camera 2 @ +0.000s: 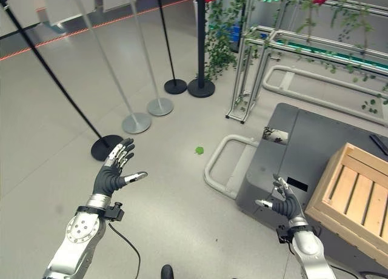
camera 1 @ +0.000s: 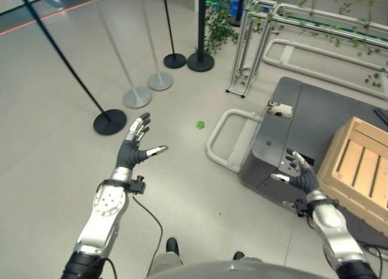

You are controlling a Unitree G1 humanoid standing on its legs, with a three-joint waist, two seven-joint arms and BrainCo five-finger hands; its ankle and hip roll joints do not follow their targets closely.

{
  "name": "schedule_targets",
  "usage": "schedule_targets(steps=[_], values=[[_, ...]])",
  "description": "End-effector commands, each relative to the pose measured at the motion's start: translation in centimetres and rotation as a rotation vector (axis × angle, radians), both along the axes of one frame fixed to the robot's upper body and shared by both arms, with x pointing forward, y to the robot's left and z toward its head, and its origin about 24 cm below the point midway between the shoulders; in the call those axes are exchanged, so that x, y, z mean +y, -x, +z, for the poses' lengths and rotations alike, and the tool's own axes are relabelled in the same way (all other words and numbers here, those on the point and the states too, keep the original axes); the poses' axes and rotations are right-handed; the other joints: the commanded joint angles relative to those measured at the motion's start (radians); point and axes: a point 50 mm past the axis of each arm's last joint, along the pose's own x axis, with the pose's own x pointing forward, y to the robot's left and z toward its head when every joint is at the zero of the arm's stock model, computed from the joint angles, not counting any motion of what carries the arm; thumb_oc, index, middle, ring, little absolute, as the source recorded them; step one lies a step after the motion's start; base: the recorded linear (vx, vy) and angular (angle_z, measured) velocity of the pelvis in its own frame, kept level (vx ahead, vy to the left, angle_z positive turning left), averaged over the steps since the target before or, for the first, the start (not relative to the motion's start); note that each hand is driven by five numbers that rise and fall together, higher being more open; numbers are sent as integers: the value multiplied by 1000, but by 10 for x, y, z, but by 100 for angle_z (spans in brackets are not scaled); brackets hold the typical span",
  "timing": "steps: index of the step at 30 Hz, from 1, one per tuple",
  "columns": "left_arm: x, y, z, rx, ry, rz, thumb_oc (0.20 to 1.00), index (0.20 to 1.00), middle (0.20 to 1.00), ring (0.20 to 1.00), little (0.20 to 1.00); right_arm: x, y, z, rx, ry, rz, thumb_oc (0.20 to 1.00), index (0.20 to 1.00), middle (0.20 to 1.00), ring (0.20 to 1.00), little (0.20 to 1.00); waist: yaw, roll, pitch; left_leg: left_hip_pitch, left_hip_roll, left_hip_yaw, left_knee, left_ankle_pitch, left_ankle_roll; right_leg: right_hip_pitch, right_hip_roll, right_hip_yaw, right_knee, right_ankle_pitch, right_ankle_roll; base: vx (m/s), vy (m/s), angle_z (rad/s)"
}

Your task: Pick up the fruits from the basket on one side to the basket on the other side

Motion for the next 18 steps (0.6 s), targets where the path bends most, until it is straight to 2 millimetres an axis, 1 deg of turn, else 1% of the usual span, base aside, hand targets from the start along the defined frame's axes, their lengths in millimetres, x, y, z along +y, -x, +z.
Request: schedule_targets(steps=[1,3,4,5,6,7,8,10,12,14,18], values=[[5,-1,13,-68,60,-4,1000,1000,1000,1000,1000,9,-20,26,-126,9,70,1000,1000,1000,1000,1000,11,-49,-30,21,-27,0,41,-81,5,-10,-28,19,-39,37,72,-11,-127,-8],[8,-1,9,-51,82,17,1000,1000,1000,1000,1000,11,-22,26,-123,0,81,1000,1000,1000,1000,1000,-4,-51,-36,30,-18,14,36,-74,-1,-4,-17,34,-59,42,67,-10,-118,-24],[9,-1,7,-44,102,35,1000,1000,1000,1000,1000,14,-25,26,-124,-15,87,1000,1000,1000,1000,1000,-22,-53,-43,39,-12,35,35,-71,-7,1,-8,50,-78,48,64,-4,-82,-30],[9,-1,7,-44,102,36,1000,1000,1000,1000,1000,14,-25,26,-124,-15,88,1000,1000,1000,1000,1000,-21,-52,-43,40,-11,36,34,-71,-7,2,-7,52,-80,49,64,5,-90,-40],[10,-1,4,-32,125,49,1000,1000,1000,1000,1000,16,-26,26,-126,-36,88,1000,1000,1000,1000,1000,-34,-54,-47,47,-8,48,38,-72,-11,10,-2,62,-96,54,64,5,-36,-33],[10,-1,4,-32,125,49,1000,1000,1000,1000,1000,16,-26,26,-126,-36,88,1000,1000,1000,1000,1000,-34,-54,-47,48,-8,48,38,-73,-11,11,-2,63,-97,55,64,10,-59,-40],[9,-1,1,-21,122,47,1000,1000,1000,1000,1000,14,-25,24,-121,-45,77,1000,1000,1000,1000,1000,-48,-55,-49,54,-7,57,40,-76,-13,15,0,74,-103,57,63,6,-24,-24],[9,-2,1,-21,122,47,1000,1000,1000,1000,1000,14,-25,24,-121,-45,77,1000,1000,1000,1000,1000,-47,-55,-49,55,-6,58,40,-76,-13,16,0,75,-103,58,63,3,-12,-10],[8,-1,-5,11,116,42,1000,1000,1000,1000,1000,10,-17,19,-101,-71,49,1000,1000,1000,1000,1000,-68,-57,-55,72,-3,80,43,-84,-15,27,2,90,-113,62,61,42,-30,-2],[8,-1,-7,20,116,43,1000,1000,1000,1000,1000,8,-14,16,-94,-83,34,1000,1000,1000,1000,1000,-75,-57,-57,78,-1,91,47,-87,-17,29,3,99,-121,66,61,14,-18,-23],[10,0,-11,35,108,56,1000,1000,1000,1000,1000,9,-14,14,-89,-92,25,1000,1000,1000,1000,1000,-83,-58,-59,84,2,110,55,-94,-17,26,6,121,-132,74,60,-5,-19,-20]])
